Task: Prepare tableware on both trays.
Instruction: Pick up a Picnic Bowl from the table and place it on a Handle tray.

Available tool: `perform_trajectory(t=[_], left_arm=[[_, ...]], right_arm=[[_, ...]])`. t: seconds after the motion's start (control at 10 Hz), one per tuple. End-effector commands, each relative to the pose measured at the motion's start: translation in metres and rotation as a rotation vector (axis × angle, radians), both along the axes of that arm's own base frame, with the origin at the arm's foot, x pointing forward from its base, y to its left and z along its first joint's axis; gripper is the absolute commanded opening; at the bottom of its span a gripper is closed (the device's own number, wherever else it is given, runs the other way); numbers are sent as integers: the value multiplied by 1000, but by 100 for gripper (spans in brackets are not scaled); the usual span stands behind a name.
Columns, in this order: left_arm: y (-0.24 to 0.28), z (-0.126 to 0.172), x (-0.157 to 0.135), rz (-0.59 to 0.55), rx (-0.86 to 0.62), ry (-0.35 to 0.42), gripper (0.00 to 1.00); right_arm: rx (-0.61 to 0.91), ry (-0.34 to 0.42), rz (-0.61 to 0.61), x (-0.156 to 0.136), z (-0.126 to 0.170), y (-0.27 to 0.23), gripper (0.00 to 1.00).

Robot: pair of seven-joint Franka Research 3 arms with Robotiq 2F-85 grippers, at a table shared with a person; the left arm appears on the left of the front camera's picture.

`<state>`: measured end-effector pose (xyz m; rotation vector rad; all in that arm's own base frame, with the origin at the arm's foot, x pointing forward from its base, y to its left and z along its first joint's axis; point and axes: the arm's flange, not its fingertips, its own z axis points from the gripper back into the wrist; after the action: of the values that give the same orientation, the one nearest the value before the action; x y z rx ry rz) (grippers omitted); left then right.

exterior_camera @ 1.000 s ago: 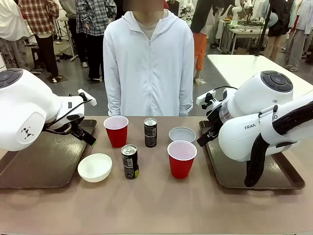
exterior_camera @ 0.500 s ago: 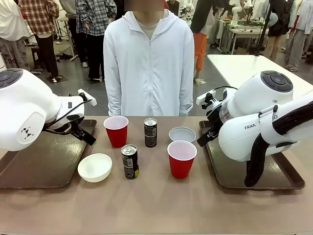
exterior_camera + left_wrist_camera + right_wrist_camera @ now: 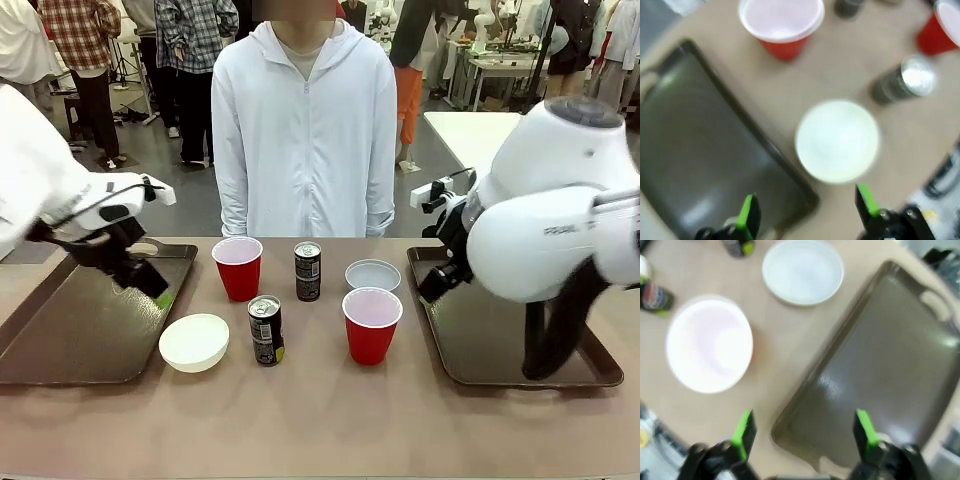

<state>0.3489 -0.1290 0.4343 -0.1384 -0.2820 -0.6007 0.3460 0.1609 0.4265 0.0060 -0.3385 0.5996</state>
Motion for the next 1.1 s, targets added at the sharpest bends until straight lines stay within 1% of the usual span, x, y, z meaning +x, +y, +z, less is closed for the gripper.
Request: perform_trajectory(t=[0.0, 0.1, 0.2, 0.3, 0.4, 0.6, 0.7, 0.8, 0.9, 1.0], left_arm=[[32, 14, -55, -22, -15, 121, 100], [37, 11, -62, -13, -20, 145, 100], [42, 4, -66, 15, -11, 159, 100], [43, -2, -57, 50, -2, 85, 100], [27, 31, -45, -6, -6, 161, 100], [27, 31, -45, -6, -6, 161, 100], [33, 32, -44, 17, 3, 154, 100], [47, 36, -38, 18, -143, 196, 100], [72, 44, -33, 56, -304, 230, 100], [107, 56, -28, 111, -521, 239, 100]], right_arm=[[23, 173, -62, -102, -15, -32, 100], [45, 240, -74, -116, -24, -33, 100], [43, 272, -95, -123, -33, -35, 100], [-29, 216, -118, -110, -35, -39, 100], [3, 249, -57, -58, 23, -7, 100], [3, 249, -57, -58, 23, -7, 100], [-2, 264, -73, -63, 25, -9, 100], [103, 333, -112, -58, 19, -34, 100], [267, 352, -161, -60, 20, -74, 100], [493, 329, -207, -72, 25, -128, 100]])
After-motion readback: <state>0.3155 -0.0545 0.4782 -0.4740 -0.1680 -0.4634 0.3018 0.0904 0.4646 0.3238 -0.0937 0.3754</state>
